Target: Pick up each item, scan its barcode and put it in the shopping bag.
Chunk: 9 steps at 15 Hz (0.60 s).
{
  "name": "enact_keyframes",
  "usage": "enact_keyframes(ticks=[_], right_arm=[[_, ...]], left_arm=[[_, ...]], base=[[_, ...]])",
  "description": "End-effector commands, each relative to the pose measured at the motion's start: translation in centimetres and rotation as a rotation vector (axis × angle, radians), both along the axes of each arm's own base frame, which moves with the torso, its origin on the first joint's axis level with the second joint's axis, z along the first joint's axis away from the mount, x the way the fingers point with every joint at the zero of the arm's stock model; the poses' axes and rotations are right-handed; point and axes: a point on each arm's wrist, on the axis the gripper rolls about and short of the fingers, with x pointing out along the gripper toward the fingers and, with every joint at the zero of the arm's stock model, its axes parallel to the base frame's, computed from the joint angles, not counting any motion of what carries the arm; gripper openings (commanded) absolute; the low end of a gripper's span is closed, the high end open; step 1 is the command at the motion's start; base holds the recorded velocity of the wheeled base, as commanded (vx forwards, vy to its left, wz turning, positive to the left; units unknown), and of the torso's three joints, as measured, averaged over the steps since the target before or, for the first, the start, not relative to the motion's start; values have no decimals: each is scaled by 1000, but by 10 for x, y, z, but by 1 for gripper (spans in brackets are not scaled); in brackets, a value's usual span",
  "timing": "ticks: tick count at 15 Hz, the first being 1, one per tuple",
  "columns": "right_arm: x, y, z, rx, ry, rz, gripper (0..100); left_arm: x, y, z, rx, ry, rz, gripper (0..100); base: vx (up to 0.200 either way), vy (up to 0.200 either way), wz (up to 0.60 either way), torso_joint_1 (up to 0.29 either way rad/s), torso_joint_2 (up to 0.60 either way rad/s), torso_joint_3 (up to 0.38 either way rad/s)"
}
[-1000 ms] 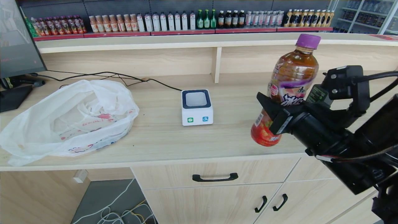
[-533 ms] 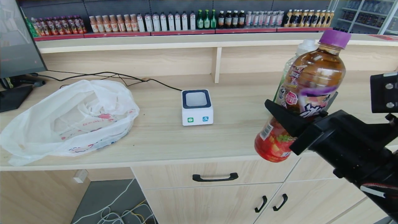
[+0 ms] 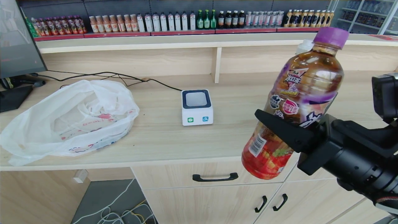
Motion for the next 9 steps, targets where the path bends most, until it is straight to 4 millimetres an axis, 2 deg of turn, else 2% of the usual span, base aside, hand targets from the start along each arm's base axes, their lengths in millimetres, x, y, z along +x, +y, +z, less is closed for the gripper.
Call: enact_keyframes(ticks=[1, 5, 9], right_arm=[[5, 4, -5, 11, 46, 15, 0], [8, 8, 5, 149, 134, 137, 0], [11, 12, 7, 283, 155, 269, 0]], left_arm=[[0, 0, 0, 0, 0, 1, 100], [0, 0, 0, 0, 0, 1, 100], [0, 0, 0, 0, 0, 1, 100]], base=[[0, 0, 0, 0, 0, 0], [0, 0, 0, 0, 0, 0], [0, 0, 0, 0, 0, 0]])
